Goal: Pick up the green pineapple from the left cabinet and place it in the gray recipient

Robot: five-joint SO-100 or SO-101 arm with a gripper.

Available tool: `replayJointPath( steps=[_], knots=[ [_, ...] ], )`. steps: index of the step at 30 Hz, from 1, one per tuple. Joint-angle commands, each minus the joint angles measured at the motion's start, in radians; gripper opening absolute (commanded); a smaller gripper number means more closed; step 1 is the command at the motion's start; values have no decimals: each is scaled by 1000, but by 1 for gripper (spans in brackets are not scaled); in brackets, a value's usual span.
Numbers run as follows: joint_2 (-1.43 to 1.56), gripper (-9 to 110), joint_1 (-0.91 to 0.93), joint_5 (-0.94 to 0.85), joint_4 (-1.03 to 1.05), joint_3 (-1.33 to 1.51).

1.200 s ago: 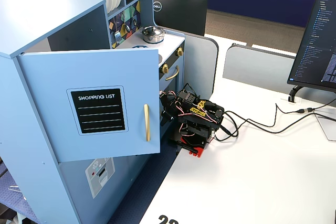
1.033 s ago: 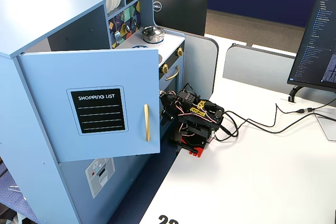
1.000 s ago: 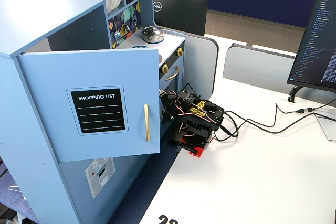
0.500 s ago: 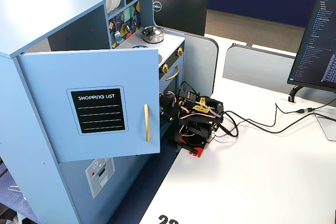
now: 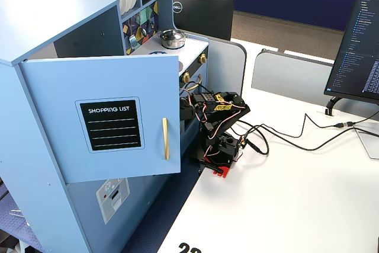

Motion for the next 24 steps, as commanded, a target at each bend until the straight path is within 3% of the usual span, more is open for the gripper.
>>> replayJointPath(
  steps=[1, 11, 17, 24],
  knots=[
    [-110, 29, 40, 28, -107, -124],
    [-314, 39, 69, 26, -367, -161],
    [-407, 49, 86, 38, -422, -216],
    [-494, 50, 104, 61, -426, -279]
  ],
)
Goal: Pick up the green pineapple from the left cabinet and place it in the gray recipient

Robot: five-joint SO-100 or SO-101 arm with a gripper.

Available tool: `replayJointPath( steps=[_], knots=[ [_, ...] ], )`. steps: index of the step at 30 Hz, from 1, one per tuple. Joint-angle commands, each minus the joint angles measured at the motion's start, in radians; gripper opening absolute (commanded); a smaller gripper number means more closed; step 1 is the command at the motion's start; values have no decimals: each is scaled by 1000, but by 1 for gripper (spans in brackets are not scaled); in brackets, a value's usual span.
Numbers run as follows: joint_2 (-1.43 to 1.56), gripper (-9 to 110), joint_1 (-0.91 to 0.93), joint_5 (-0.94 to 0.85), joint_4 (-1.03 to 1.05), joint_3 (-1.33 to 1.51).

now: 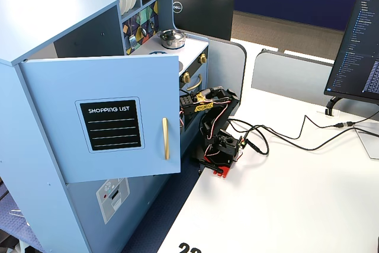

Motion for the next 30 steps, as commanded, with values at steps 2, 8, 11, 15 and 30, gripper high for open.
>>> replayJointPath(
  steps=[2, 8, 11, 15, 30],
  knots=[
    [-43, 49, 20, 21, -38, -110],
    [-137, 48, 20, 21, -41, -187],
    [-186, 47, 20, 18, -41, -230],
    [-255, 46, 20, 18, -49, -288],
    [-430, 0, -31, -61, -69, -465]
  ],
)
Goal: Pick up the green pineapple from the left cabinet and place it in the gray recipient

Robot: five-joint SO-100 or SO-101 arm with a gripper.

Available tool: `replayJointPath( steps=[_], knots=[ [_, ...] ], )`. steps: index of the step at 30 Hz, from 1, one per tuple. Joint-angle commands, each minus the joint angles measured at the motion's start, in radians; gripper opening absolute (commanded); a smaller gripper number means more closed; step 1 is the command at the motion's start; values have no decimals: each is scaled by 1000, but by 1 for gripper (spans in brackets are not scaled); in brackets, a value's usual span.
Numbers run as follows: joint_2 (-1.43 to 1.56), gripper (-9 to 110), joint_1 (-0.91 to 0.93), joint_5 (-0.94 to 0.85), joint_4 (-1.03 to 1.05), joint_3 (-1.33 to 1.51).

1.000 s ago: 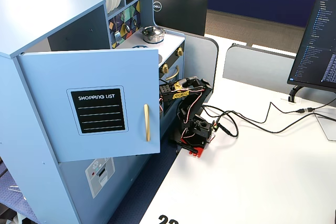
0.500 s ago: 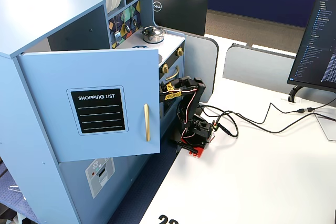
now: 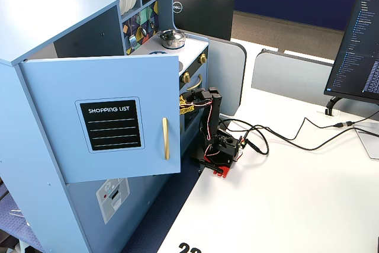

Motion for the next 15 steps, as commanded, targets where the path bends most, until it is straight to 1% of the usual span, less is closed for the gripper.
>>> replayJointPath(
  steps=[1, 8, 10, 12, 15],
  knots=[
    [17, 0, -31, -34, -41, -78],
    [163, 0, -58, -114, -40, -55],
    [244, 0, -64, -156, -52, -23],
    [354, 0, -69, -189, -18, 21],
    [520, 0, -66, -221, -66, 130]
  ],
)
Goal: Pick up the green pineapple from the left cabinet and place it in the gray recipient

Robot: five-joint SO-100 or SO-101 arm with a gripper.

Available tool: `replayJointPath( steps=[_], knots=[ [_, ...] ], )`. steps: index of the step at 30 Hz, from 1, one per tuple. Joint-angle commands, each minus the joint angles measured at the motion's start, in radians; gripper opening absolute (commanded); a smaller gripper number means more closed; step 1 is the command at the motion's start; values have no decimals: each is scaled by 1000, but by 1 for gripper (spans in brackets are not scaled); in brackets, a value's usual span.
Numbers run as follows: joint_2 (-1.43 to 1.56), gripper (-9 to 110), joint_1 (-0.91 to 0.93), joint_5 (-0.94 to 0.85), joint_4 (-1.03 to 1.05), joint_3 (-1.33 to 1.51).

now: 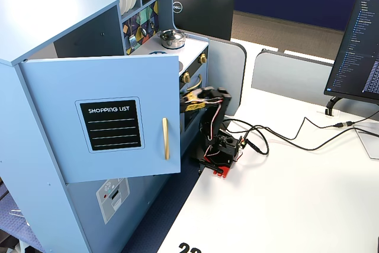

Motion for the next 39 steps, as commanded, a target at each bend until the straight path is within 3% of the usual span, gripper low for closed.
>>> replayJointPath(
  steps=[1, 8, 14, 20, 26, 37, 39],
  knots=[
    [293, 0, -8, -55, -66, 91],
    [752, 0, 84, -126, -5, 370],
    [945, 0, 394, -18, 0, 436],
    [782, 0, 686, 87, 284, 192],
    [517, 0, 848, 178, 606, -80],
    [95, 0, 896, 152, 606, -273],
    [55, 5, 891, 153, 577, -281]
  ],
)
